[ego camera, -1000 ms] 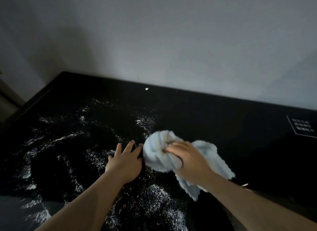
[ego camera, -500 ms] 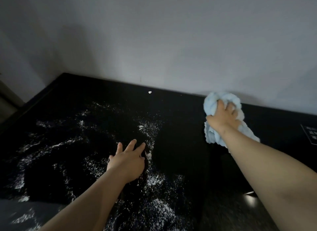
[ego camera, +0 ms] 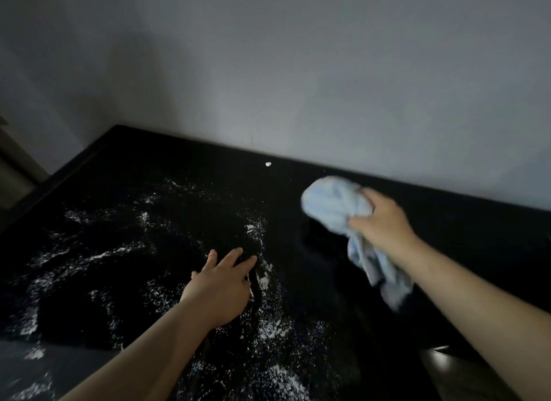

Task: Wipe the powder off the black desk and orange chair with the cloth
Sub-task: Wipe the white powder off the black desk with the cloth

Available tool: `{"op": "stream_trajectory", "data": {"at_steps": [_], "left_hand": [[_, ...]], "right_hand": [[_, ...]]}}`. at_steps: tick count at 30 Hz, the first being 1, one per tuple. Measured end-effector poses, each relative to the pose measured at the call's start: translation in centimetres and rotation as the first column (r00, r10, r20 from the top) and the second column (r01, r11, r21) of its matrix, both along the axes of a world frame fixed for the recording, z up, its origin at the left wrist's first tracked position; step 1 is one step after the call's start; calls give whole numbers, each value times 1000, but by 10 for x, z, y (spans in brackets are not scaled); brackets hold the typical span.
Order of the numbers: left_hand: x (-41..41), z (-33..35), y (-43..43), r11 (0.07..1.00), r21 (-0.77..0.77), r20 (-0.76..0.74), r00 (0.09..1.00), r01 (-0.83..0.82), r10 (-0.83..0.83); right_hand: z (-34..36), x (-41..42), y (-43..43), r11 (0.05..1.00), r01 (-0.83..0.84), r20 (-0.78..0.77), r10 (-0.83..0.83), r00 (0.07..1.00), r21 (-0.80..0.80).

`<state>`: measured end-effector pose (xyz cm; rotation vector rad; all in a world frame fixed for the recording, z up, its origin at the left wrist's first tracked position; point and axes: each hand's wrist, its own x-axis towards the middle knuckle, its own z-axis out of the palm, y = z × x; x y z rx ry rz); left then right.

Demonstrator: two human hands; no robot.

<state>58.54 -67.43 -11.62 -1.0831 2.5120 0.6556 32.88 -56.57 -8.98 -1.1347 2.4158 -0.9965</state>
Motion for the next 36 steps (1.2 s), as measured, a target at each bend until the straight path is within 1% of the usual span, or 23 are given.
{"op": "stream_trajectory", "data": {"at_steps": [1, 3, 4, 6, 8, 9, 11, 12, 14, 16, 17, 18, 19, 20, 22, 23, 25, 27, 30, 32, 34, 35, 36], "left_hand": [[0, 1, -1, 1000, -5, 1, 1000, 11, -11], [0, 2, -1, 1000, -12, 16, 999, 29, -29], [0, 3, 0, 999, -12, 49, 998, 42, -41], [1, 4, 1, 999, -15, 96, 994, 51, -50], [0, 6, 2, 999, -10, 104, 994, 44, -43], [0, 6, 3, 999, -8, 104, 994, 44, -43], [0, 6, 3, 999, -7, 110, 993, 51, -50], [0, 6, 3, 998, -11, 118, 992, 57, -55], [1, 6, 5, 998, -23, 124, 990, 63, -60], [3, 7, 8, 997, -39, 129, 989, 74, -68], [4, 8, 10, 995, -49, 131, 989, 83, -76], [5, 8, 13, 994, -56, 132, 988, 92, -84], [7, 8, 15, 994, -56, 132, 987, 96, -88], [9, 7, 18, 994, -51, 134, 987, 98, -90], [12, 8, 23, 994, -42, 137, 986, 98, -91], [14, 8, 25, 995, -38, 134, 987, 96, -90], [17, 8, 29, 995, -32, 126, 988, 97, -92], [20, 8, 34, 993, -41, 131, 986, 110, -104], [27, 9, 42, 992, -45, 115, 987, 121, -115], [33, 12, 49, 990, -42, 97, 987, 134, -129], [39, 14, 57, 987, -24, 97, 983, 160, -157], [42, 17, 60, 982, -10, 108, 977, 187, -184], [44, 22, 62, 976, 12, 124, 968, 217, -217]], "right_hand": [[-1, -20, 1, 999, 50, -43, -50, 998, 19], [-3, -43, -18, 971, 149, -200, -110, 974, 188], [-2, -46, -27, 929, 201, -250, -124, 960, 311], [-12, -38, -45, 886, 250, -258, -155, 954, 390], [-18, -15, -54, 916, 199, -261, -109, 959, 348], [-21, -3, -54, 943, 147, -301, -53, 952, 298], [-26, 29, -40, 984, -20, -385, 88, 919, 179], [-29, 46, -28, 989, -102, -391, 136, 910, 106], [-28, 74, 2, 976, -219, -337, 206, 919, -2], [-26, 88, 29, 951, -303, -179, 288, 941, -64], [-23, 92, 40, 948, -307, -63, 302, 951, -90], [-19, 89, 48, 960, -262, 32, 266, 963, -101], [-17, 80, 52, 978, -178, 75, 186, 980, -108], [-14, 67, 51, 991, -83, 43, 88, 995, -103], [-11, 38, 44, 999, 17, -172, -24, 985, -40], [-10, 29, 39, 999, 23, -269, -12, 963, 37], [-14, 30, 34, 983, 48, -386, 24, 922, 175], [-21, 51, 43, 981, 27, -424, 58, 904, 191], [-25, 97, 81, 979, -179, -377, 203, 904, 97], [-21, 113, 104, 960, -261, -281, 278, 918, 96], [-9, 115, 118, 962, -228, -138, 249, 959, 149], [-3, 114, 123, 970, -180, -64, 192, 979, 163], [4, 113, 127, 986, -113, -9, 115, 993, 121]]}}
